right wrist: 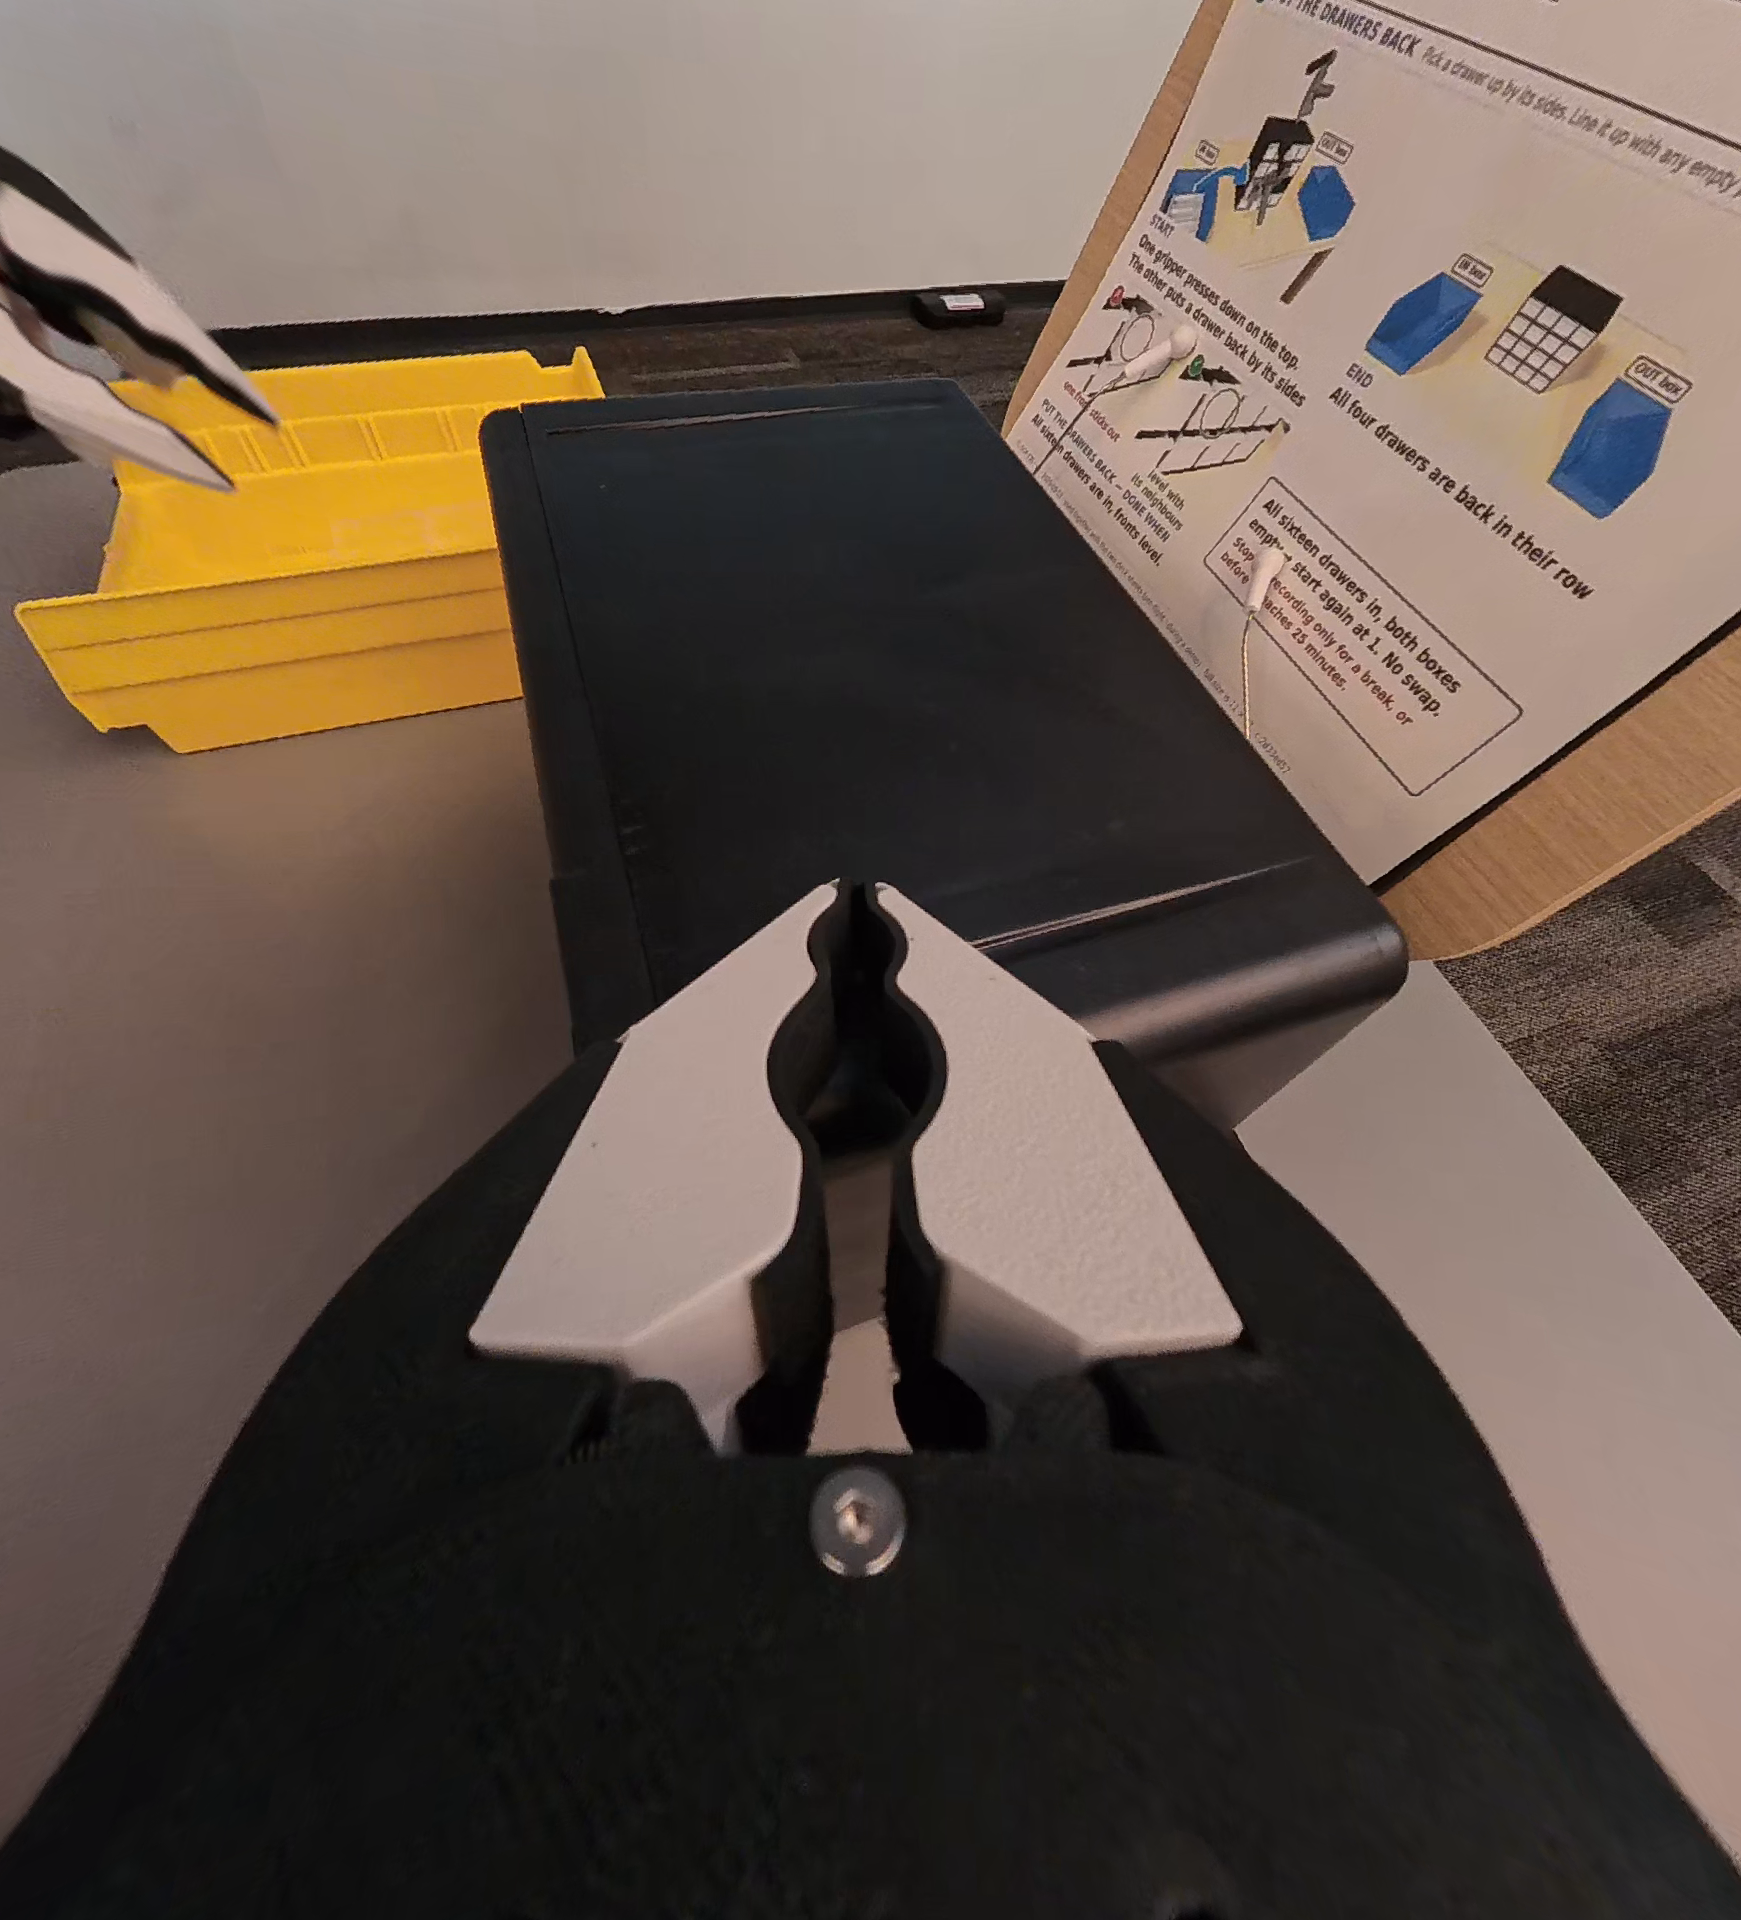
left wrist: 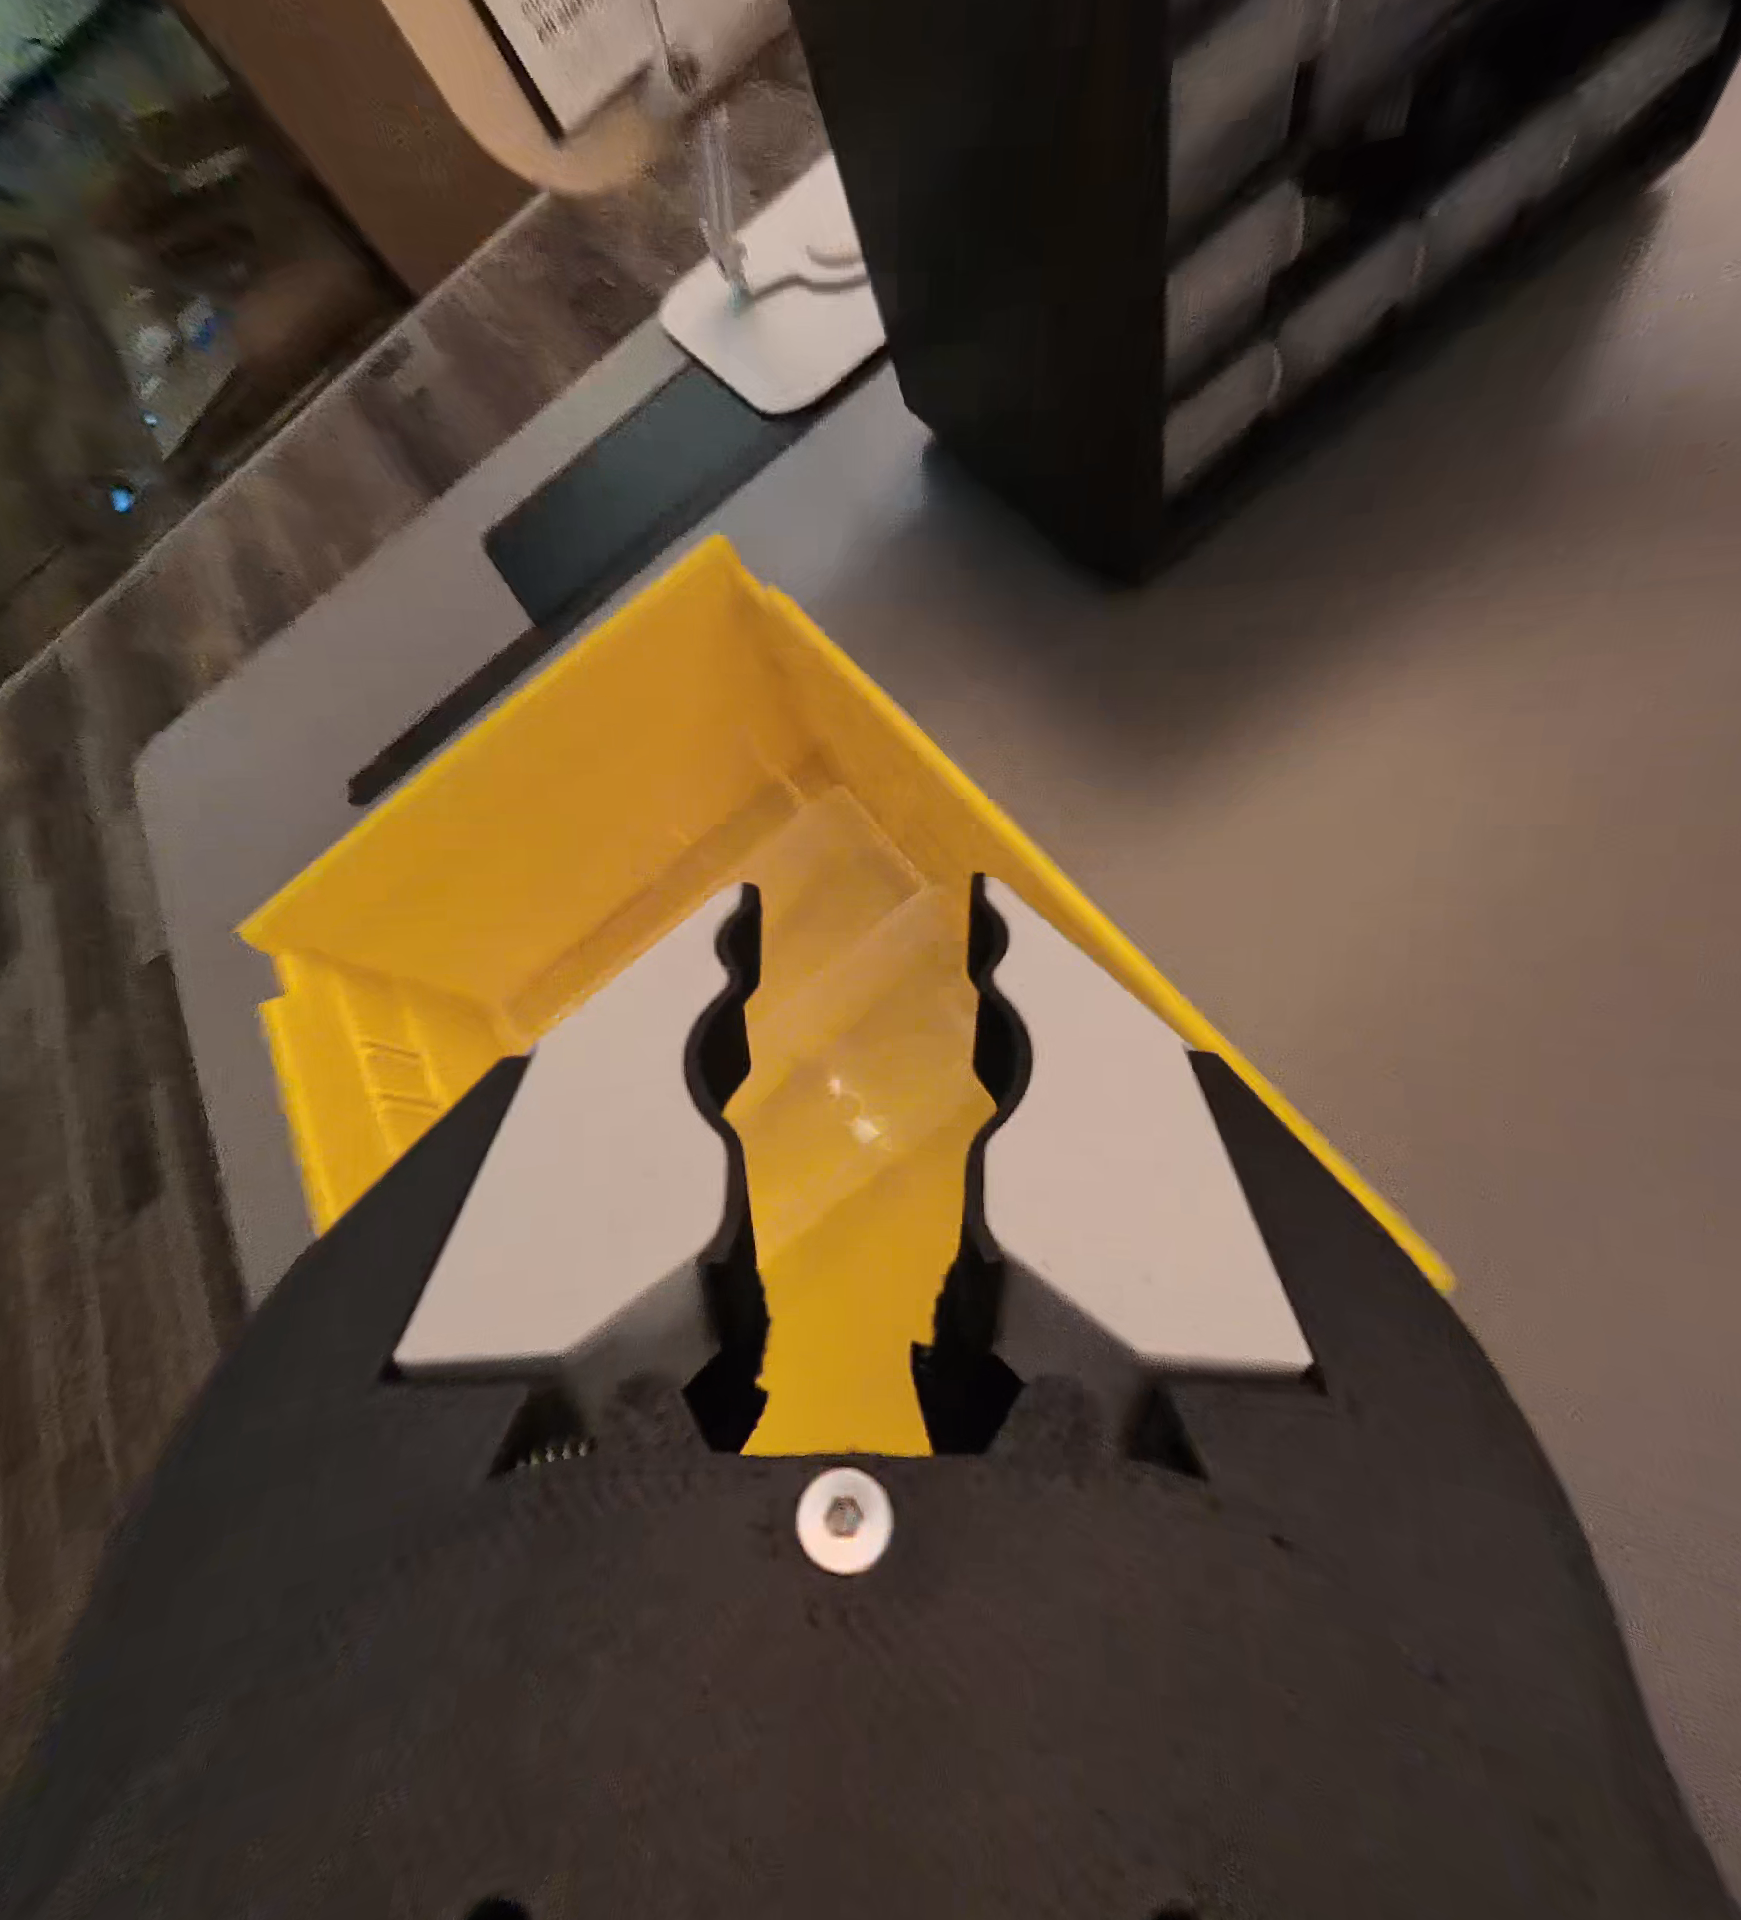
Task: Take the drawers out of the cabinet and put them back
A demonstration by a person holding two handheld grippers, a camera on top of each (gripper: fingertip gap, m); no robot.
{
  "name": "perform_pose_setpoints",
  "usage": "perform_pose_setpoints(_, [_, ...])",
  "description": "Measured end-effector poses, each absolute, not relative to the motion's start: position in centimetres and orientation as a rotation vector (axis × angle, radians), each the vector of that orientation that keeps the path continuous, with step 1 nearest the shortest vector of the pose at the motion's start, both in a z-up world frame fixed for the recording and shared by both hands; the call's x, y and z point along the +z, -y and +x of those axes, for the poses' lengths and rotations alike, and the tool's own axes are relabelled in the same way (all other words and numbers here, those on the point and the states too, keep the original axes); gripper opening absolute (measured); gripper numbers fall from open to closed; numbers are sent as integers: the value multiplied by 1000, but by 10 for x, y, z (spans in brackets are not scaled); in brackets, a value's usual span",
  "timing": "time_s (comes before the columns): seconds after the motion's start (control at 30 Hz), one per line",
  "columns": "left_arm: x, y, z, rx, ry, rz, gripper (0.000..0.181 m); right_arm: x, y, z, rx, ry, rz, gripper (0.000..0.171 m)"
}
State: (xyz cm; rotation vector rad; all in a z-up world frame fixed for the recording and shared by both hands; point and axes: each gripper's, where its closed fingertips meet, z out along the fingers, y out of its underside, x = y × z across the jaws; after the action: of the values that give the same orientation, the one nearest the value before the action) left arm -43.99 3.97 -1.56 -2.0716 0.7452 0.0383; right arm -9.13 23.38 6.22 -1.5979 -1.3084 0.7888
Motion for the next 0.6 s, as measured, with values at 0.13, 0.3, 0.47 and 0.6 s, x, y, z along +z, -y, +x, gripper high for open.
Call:
perform_pose_setpoints(0.13, [-70,-39,-453,-118,-845,-2248,43,62,-234,-91,788,1306,-1600,0])
perform_pose_setpoints(0.3, [-111,-31,-472,-113,-971,-2454,46,62,-234,-91,798,1306,-1600,0])
perform_pose_setpoints(0.47, [-130,-30,-487,-50,-1011,-2539,40,62,-234,-91,793,1306,-1601,0])
perform_pose_setpoints(0.6, [-143,-23,-498,-22,-1002,-2618,25,62,-234,-91,797,1304,-1602,0])
